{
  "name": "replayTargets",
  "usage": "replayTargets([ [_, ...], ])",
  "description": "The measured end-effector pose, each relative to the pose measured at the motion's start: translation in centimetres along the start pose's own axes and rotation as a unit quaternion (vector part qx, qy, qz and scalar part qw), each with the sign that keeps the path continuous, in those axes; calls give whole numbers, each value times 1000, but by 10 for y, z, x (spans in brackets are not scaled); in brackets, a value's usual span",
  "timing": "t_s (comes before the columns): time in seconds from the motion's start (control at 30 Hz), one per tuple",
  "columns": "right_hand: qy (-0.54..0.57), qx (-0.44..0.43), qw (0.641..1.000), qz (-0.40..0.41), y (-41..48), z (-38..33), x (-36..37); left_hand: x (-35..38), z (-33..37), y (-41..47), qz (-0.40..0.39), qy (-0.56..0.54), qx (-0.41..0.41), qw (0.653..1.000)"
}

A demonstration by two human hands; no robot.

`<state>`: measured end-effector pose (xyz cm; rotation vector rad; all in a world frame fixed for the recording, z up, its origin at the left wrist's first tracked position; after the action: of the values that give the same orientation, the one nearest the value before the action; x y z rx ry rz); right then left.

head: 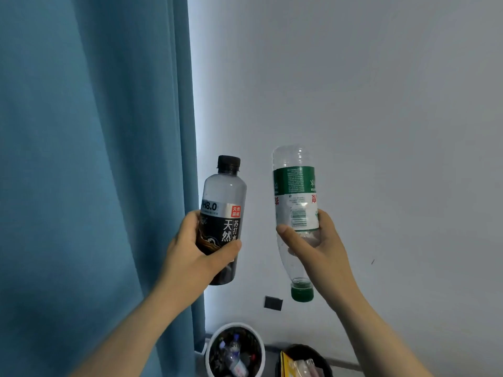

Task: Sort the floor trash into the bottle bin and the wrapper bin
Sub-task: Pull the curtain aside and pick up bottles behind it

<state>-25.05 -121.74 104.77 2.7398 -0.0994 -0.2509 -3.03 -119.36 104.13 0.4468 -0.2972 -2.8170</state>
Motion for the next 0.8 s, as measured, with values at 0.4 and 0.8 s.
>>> replayTargets([
  [0.4,-61,163,982,-69,56,174,30,66,-147,82,-16,50,-156,986],
  [0.8,-139,337,924,-119,75,331,84,113,-319,144,-119,69,-314,939],
])
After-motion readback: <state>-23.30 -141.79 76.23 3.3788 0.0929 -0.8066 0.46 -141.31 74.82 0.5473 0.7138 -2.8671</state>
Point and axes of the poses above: each hand's wrist, its own y-axis towards the middle knuckle, its own x-axis out of the palm, z = x × y, the point moved 8 cm from there along y, towards the middle knuckle, and after that the axes turned 3 degrees about -x, right-handed, at the moved point
